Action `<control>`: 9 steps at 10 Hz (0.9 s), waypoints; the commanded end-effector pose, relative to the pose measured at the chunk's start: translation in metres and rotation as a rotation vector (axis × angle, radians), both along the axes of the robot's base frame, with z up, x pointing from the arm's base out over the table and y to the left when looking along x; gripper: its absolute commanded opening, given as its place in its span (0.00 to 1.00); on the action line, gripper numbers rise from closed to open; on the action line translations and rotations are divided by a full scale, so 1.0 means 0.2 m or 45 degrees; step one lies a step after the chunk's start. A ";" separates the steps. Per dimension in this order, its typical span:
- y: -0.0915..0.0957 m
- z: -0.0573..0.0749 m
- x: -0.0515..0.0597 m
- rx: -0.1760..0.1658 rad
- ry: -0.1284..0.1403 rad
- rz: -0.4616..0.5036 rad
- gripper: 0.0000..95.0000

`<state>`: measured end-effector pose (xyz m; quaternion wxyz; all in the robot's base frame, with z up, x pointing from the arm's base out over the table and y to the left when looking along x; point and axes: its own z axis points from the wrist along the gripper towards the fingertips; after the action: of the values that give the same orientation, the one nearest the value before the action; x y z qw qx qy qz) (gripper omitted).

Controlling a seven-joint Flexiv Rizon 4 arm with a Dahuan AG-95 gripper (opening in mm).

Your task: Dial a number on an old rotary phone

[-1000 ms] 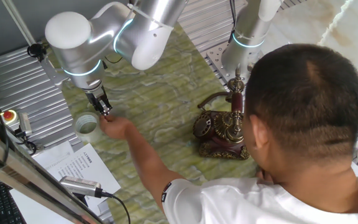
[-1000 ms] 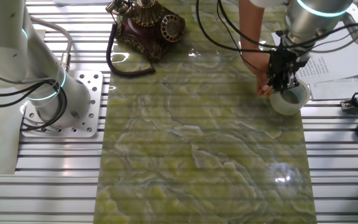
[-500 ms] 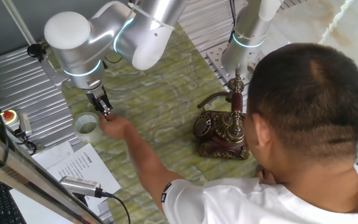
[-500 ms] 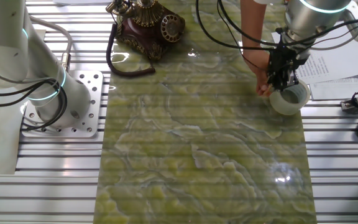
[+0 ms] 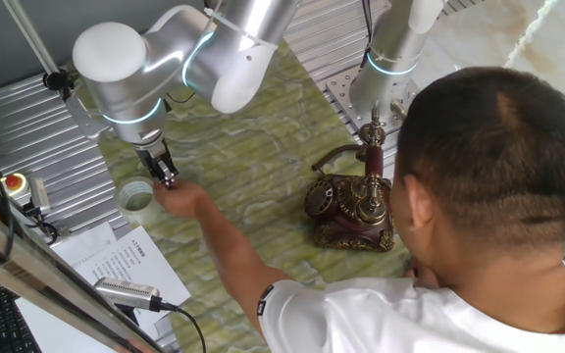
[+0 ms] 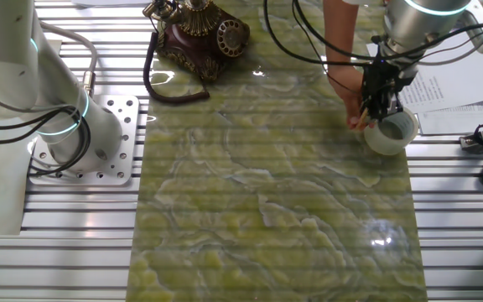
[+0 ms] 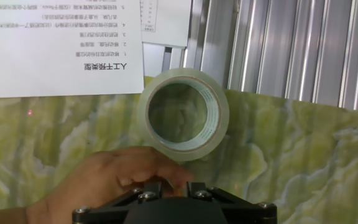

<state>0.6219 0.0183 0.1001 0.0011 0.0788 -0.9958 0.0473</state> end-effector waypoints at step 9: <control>0.02 0.00 0.01 0.003 0.010 -0.012 0.00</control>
<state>0.6231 0.0229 0.0994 0.0047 0.0744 -0.9961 0.0465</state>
